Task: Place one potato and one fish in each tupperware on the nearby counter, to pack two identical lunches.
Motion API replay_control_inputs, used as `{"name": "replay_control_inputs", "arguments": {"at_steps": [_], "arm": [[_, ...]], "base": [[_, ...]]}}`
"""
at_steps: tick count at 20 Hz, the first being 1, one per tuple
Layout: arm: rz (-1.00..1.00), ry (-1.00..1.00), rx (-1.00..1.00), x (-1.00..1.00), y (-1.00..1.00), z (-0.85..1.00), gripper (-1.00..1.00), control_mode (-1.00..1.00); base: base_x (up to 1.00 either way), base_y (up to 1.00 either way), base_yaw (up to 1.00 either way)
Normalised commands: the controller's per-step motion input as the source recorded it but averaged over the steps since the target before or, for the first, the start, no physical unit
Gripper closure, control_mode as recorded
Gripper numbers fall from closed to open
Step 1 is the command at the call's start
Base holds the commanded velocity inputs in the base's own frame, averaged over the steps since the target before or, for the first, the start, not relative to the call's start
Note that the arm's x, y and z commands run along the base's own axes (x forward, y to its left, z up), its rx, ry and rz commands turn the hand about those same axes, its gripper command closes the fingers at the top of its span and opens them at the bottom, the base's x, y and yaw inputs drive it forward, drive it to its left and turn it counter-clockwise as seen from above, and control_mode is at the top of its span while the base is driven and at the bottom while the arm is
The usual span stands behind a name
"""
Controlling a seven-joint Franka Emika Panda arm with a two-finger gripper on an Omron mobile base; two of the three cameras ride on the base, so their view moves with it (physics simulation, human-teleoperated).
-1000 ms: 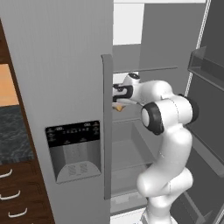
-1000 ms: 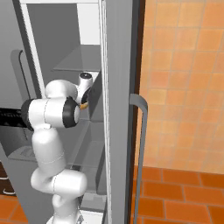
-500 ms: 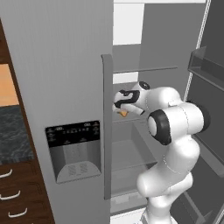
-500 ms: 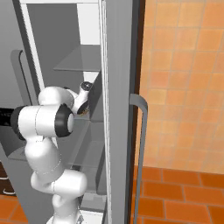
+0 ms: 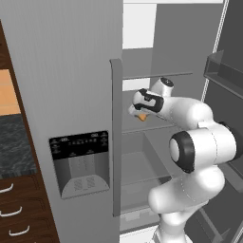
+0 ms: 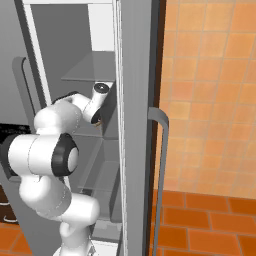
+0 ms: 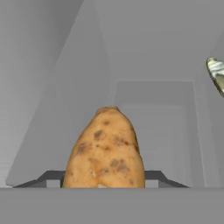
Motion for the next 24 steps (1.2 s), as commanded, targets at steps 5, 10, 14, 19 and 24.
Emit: {"name": "replay_control_inputs", "arguments": {"at_steps": [5, 10, 14, 19, 24], "arm": [[-0.02, 0.09, -0.01, -0.52, -0.01, 0.47, 1.0, -1.0], [0.0, 0.17, -0.03, -0.77, 0.0, 0.3, 1.0, -1.0], [-0.06, 0.03, -0.08, -0.83, 0.0, 0.02, 1.0, -1.0], [-0.07, 0.01, -0.06, -0.93, 0.0, 0.12, 1.0, -1.0], [-0.08, 0.0, -0.02, -0.99, -0.02, 0.02, 1.0, -1.0]], "base": [[0.0, 0.0, 0.0], [0.0, 0.0, 0.0], [0.0, 0.0, 0.0], [0.0, 0.0, 0.0], [0.0, 0.0, 0.0]]}}
